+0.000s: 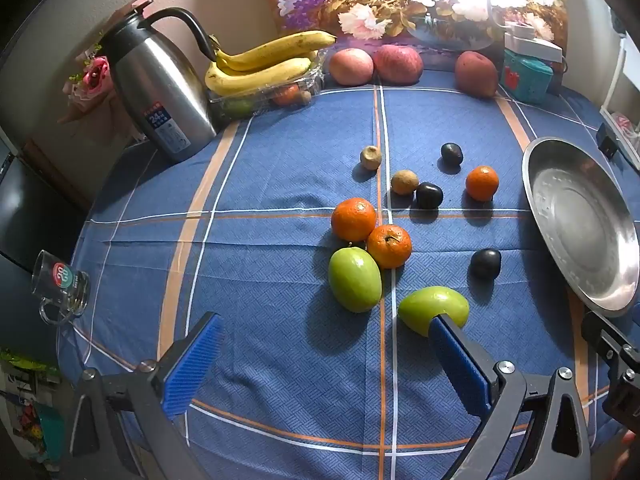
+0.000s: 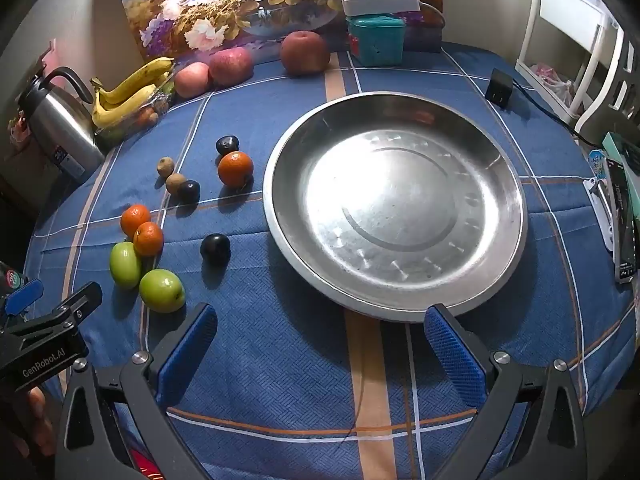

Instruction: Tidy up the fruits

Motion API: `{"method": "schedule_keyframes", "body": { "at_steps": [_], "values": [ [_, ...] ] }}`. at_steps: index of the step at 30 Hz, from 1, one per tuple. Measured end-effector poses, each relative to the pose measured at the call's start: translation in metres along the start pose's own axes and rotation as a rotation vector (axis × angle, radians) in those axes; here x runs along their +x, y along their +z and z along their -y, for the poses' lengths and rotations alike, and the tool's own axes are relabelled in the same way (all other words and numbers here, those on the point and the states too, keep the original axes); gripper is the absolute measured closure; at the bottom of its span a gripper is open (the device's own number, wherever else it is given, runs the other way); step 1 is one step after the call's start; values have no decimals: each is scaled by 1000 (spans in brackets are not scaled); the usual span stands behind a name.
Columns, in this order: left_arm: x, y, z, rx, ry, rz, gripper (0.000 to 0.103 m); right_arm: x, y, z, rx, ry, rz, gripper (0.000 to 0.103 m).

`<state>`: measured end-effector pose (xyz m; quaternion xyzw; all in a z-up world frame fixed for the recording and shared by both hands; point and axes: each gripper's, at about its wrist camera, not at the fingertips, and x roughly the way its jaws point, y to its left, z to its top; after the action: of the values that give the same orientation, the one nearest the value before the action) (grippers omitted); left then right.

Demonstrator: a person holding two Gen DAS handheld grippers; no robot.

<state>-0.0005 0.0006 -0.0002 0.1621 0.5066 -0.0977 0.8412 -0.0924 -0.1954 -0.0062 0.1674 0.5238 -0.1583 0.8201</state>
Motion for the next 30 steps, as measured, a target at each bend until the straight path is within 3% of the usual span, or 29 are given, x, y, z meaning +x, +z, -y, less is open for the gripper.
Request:
{"method": "schedule_keyframes", "body": {
  "at_steps": [30],
  "values": [
    [-2, 0, -4, -3, -2, -3, 0, 2, 0, -2, 3, -1, -1, 0]
  ]
}}
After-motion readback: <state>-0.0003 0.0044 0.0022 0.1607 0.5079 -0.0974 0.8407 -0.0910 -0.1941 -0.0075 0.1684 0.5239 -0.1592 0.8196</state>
